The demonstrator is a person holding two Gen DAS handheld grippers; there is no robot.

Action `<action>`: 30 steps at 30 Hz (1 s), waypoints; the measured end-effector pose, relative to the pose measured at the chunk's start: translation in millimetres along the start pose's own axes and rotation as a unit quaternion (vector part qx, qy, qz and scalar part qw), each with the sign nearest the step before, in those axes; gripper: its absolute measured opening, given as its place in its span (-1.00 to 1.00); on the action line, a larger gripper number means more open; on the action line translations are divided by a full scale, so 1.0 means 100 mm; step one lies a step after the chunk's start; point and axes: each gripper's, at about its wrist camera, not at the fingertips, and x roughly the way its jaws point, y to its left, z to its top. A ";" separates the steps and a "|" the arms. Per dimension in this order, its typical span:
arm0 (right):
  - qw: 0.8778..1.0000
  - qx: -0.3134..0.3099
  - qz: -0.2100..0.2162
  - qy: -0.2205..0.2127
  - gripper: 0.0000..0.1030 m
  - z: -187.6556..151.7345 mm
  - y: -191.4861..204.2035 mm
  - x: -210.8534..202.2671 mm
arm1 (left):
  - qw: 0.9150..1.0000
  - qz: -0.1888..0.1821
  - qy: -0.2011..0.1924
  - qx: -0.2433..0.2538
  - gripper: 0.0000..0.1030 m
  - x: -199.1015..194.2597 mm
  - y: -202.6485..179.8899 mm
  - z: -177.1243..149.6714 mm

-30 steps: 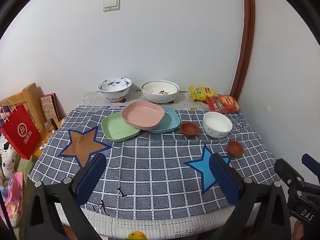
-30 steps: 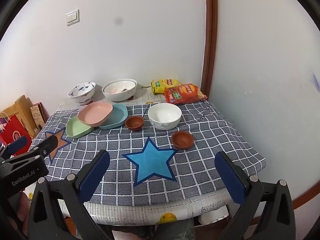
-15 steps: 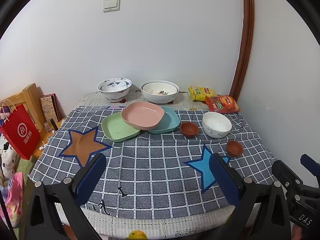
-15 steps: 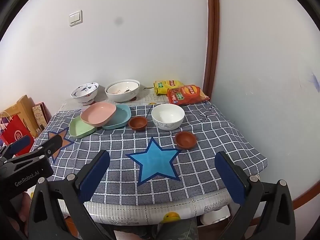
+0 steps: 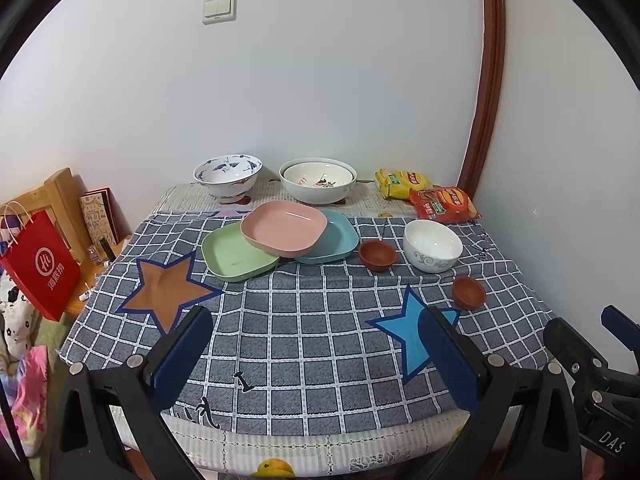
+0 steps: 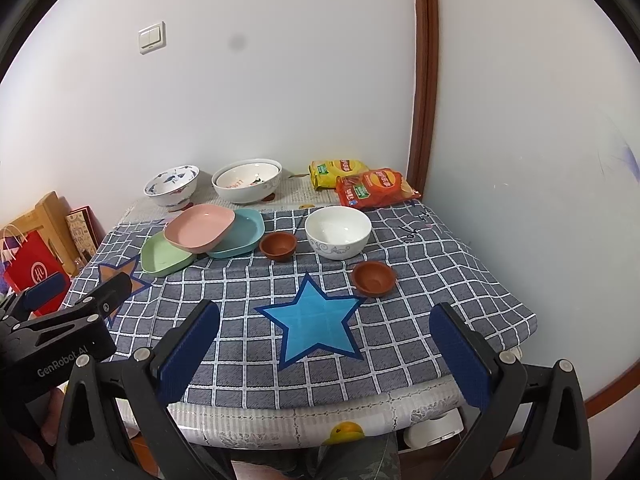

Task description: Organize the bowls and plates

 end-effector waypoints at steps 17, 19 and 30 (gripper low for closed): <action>1.000 -0.001 0.000 -0.001 0.99 -0.03 0.03 -0.02 | 1.000 0.001 0.000 0.001 1.00 -0.01 -0.01 -0.02; 1.000 -0.001 0.000 -0.001 0.99 -0.04 0.03 -0.02 | 1.000 0.002 0.000 0.001 1.00 -0.01 -0.01 -0.02; 1.000 -0.003 -0.001 -0.001 0.99 -0.04 0.05 -0.03 | 1.000 0.003 -0.001 0.001 1.00 -0.01 -0.01 -0.02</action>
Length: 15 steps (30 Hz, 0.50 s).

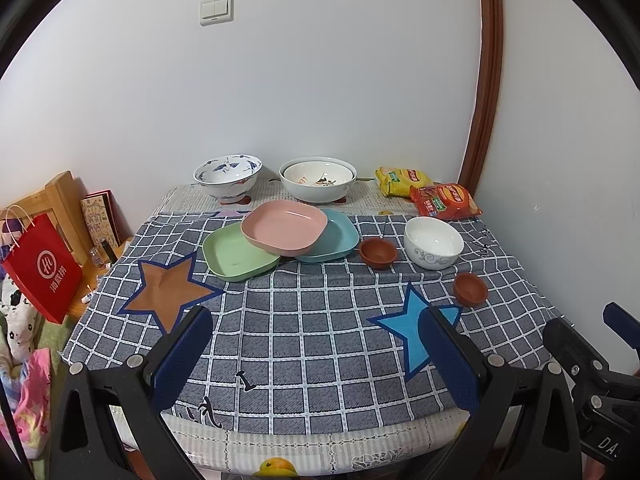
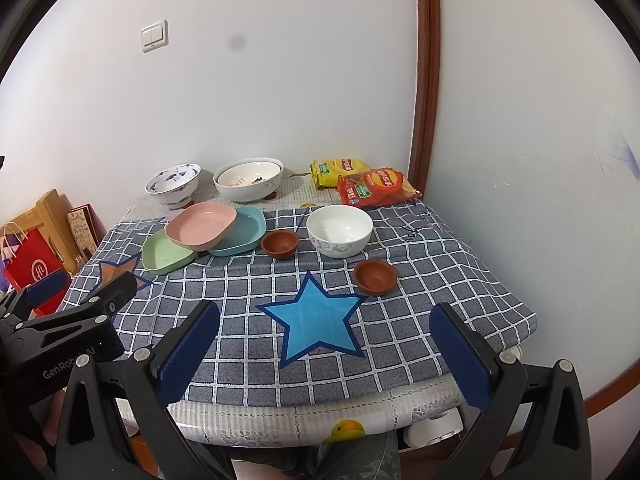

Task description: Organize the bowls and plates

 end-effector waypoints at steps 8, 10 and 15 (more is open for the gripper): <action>1.000 0.000 0.001 0.000 0.99 0.00 0.00 0.00 | 1.000 0.000 0.000 0.001 1.00 0.00 0.01 -0.01; 1.000 0.000 0.001 0.000 0.99 -0.01 0.00 0.00 | 1.000 0.000 0.000 0.001 1.00 0.00 0.01 0.00; 1.000 -0.002 0.001 -0.001 0.99 0.00 0.01 -0.01 | 1.000 0.001 -0.002 0.002 1.00 -0.01 0.05 0.00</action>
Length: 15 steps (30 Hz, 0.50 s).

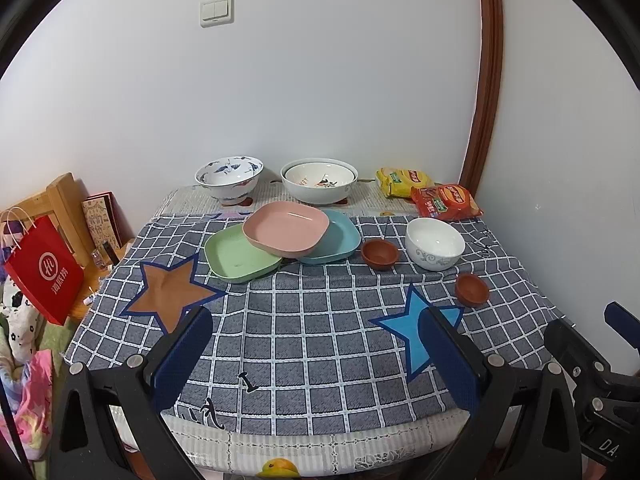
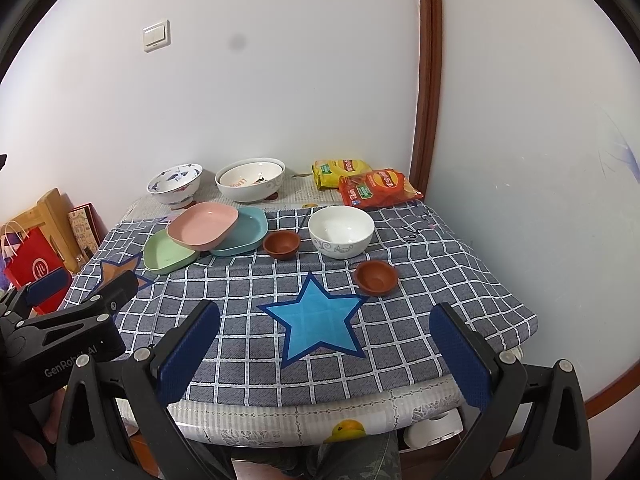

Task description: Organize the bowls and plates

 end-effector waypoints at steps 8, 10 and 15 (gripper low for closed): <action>1.000 -0.004 -0.002 -0.005 0.99 0.00 0.02 -0.02 | 1.000 0.001 0.000 0.001 1.00 0.01 0.01 0.01; 1.000 -0.003 0.000 -0.006 0.99 0.01 0.02 -0.03 | 1.000 0.001 0.000 0.002 1.00 0.02 0.01 0.02; 1.000 -0.004 0.002 -0.005 0.99 0.01 0.02 -0.01 | 1.000 -0.003 0.000 0.002 1.00 0.04 0.01 0.02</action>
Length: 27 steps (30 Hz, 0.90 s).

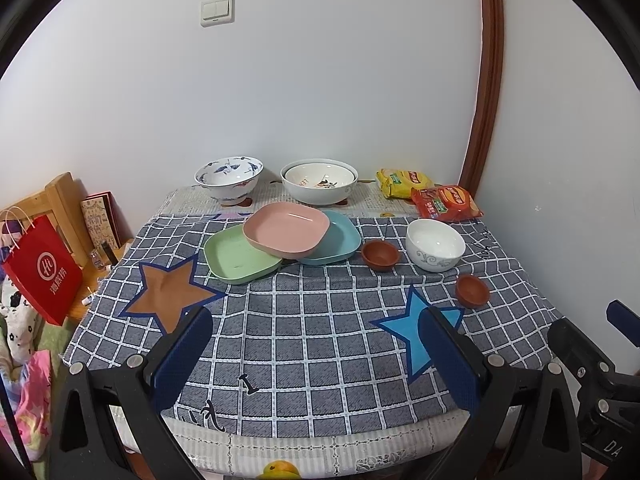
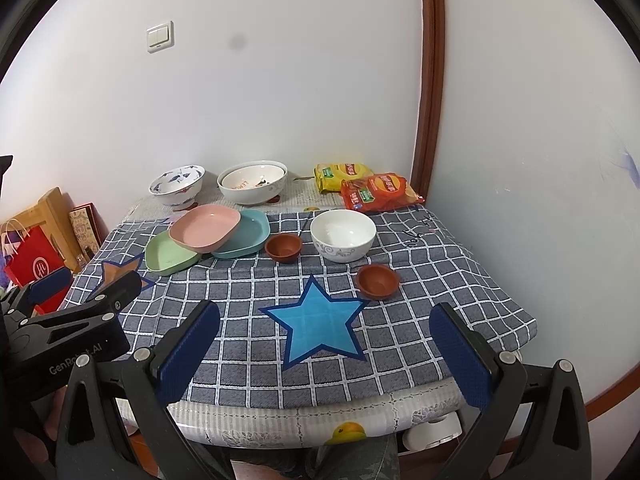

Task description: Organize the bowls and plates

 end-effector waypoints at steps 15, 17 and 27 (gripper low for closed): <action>1.000 0.006 0.008 0.015 0.99 0.05 0.02 0.27 | 1.000 -0.003 0.011 0.001 1.00 0.30 -0.02 0.10; 1.000 0.005 0.007 0.022 0.99 0.08 0.03 0.35 | 1.000 -0.005 0.013 0.001 1.00 0.37 -0.01 0.13; 0.999 0.019 0.006 0.047 0.99 0.23 -0.01 0.75 | 1.000 -0.001 0.029 0.008 1.00 0.70 0.00 0.30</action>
